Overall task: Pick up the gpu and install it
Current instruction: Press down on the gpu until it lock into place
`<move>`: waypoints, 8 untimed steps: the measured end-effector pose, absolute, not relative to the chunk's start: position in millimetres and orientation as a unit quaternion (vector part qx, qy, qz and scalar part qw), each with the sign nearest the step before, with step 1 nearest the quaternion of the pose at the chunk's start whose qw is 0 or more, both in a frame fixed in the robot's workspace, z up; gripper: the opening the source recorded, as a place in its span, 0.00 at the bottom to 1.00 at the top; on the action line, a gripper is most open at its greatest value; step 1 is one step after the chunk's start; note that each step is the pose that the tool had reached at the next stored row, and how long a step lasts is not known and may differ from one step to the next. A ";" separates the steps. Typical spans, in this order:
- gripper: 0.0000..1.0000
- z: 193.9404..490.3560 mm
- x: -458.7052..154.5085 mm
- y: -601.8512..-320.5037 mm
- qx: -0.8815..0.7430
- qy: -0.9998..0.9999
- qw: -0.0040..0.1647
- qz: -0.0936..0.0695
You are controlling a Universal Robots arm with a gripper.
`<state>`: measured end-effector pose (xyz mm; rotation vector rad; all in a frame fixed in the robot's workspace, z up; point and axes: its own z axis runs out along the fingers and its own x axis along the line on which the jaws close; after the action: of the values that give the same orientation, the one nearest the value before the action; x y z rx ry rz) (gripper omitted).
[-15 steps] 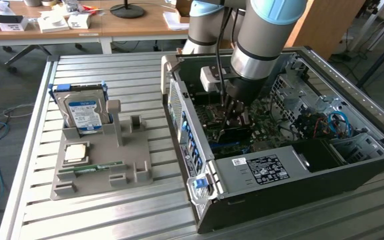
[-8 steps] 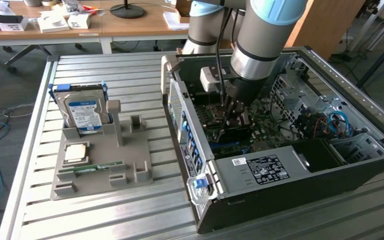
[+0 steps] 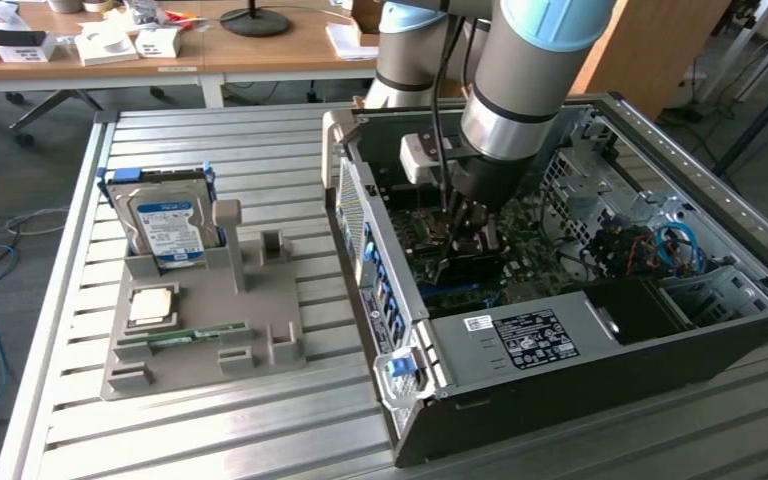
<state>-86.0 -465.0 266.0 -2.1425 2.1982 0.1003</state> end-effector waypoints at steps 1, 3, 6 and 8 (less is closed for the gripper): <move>0.11 265.7 -86.1 -465.1 -0.697 0.715 0.035 0.033; 0.11 264.9 -86.1 -465.1 -0.697 0.715 0.035 0.033; 0.11 264.7 -86.0 -465.0 -0.697 0.715 0.035 0.033; 0.11 264.5 -86.1 -465.1 -0.697 0.715 0.035 0.033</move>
<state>-86.1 -465.1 264.5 -2.1426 2.1983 0.1002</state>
